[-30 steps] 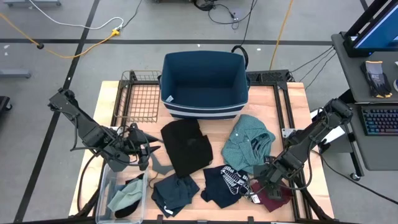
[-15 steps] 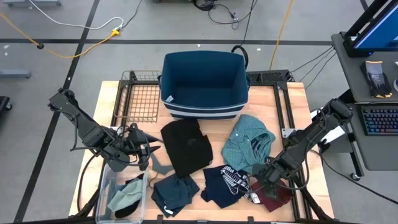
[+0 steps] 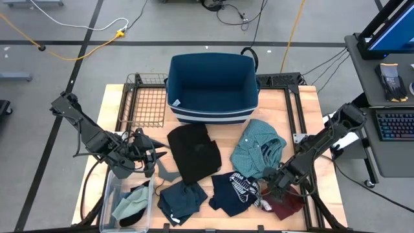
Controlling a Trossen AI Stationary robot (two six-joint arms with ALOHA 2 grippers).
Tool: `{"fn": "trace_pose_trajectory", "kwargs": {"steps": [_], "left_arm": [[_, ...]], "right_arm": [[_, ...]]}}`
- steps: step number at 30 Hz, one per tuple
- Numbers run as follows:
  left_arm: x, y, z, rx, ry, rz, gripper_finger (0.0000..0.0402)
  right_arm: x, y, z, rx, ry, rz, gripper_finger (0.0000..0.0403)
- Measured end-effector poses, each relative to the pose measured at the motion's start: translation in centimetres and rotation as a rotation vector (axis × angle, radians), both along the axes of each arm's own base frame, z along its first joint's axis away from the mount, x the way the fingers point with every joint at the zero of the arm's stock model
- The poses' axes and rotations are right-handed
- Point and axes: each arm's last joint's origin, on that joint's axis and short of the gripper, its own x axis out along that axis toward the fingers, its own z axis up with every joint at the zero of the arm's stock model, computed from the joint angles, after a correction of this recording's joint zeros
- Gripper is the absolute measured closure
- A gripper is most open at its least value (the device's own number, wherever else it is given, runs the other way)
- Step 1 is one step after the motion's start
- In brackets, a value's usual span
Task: Pick & Place Cloths
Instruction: Put the red underwear into the gold wire basket
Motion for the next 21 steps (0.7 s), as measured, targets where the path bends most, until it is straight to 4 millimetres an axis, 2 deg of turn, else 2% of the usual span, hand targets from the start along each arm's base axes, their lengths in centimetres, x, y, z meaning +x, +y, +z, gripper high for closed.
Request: {"fn": "trace_pose_trajectory", "kwargs": {"steps": [4,7,15,21], "left_arm": [[0.0,0.0,0.0,0.000,0.000,0.000,0.0256],[0.0,0.0,0.0,0.000,0.000,0.000,0.0256],[0.0,0.0,0.0,-0.005,-0.002,0.004,0.0256],[0.0,0.0,0.0,-0.005,-0.002,0.004,0.0256]], "right_arm": [[-0.2,-0.1,-0.9,-0.017,0.047,-0.050,0.0201],[-0.2,-0.1,-1.2,-0.017,0.072,-0.067,0.0231],[-0.3,-0.2,-1.3,-0.014,0.114,-0.122,0.0384],[-0.3,0.4,-1.2,0.121,0.177,-0.070,0.0398]]}}
